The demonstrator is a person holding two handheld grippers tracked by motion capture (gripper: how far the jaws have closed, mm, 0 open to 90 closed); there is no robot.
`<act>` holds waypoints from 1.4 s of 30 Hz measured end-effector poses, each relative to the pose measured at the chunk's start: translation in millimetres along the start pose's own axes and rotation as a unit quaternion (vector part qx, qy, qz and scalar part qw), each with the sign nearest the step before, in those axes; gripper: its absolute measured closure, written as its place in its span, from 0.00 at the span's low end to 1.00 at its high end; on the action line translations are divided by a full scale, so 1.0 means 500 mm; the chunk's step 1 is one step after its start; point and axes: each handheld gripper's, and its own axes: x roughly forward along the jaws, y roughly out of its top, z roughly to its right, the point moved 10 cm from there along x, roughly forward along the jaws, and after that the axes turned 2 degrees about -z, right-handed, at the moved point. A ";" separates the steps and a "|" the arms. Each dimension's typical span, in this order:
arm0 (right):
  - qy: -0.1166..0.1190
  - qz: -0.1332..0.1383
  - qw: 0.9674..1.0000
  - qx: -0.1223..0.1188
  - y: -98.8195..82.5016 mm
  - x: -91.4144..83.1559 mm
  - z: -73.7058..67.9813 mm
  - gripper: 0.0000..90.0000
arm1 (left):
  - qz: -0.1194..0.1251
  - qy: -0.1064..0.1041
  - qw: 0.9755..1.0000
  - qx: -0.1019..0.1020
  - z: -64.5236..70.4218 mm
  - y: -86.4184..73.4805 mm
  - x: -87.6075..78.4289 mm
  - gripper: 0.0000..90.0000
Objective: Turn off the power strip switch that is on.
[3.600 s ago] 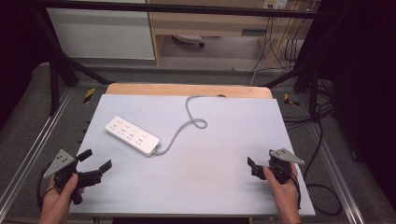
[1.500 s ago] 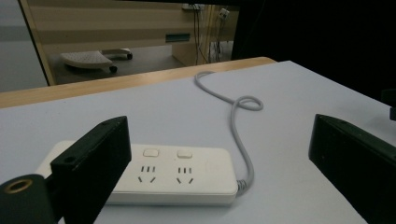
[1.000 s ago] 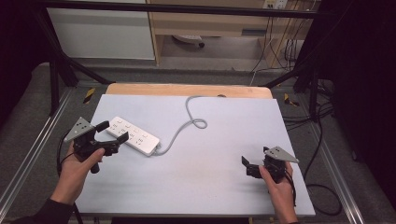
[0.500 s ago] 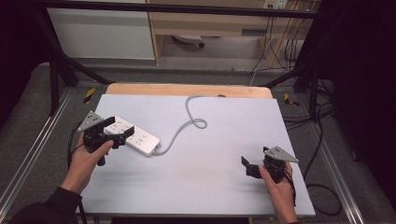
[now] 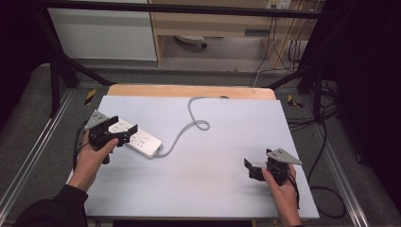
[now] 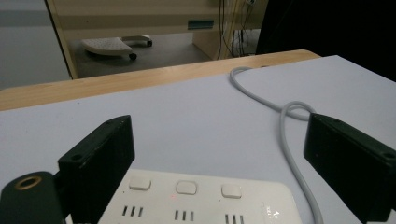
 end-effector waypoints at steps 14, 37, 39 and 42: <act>0.001 -0.001 1.000 -0.001 0.000 0.000 0.000 0.03 | -0.010 0.020 1.000 0.003 -0.021 -0.012 0.029 0.19; 0.002 0.000 1.000 -0.001 0.001 -0.001 -0.001 0.03 | -0.043 0.021 0.999 0.000 -0.039 -0.044 0.059 0.69; 0.002 0.000 1.000 0.000 0.001 -0.001 -0.001 0.03 | -0.046 0.017 0.999 -0.002 -0.038 -0.046 0.059 0.72; 0.001 0.001 1.000 -0.001 0.001 0.000 -0.001 0.03 | -0.052 0.011 0.999 -0.004 -0.036 -0.050 0.061 0.77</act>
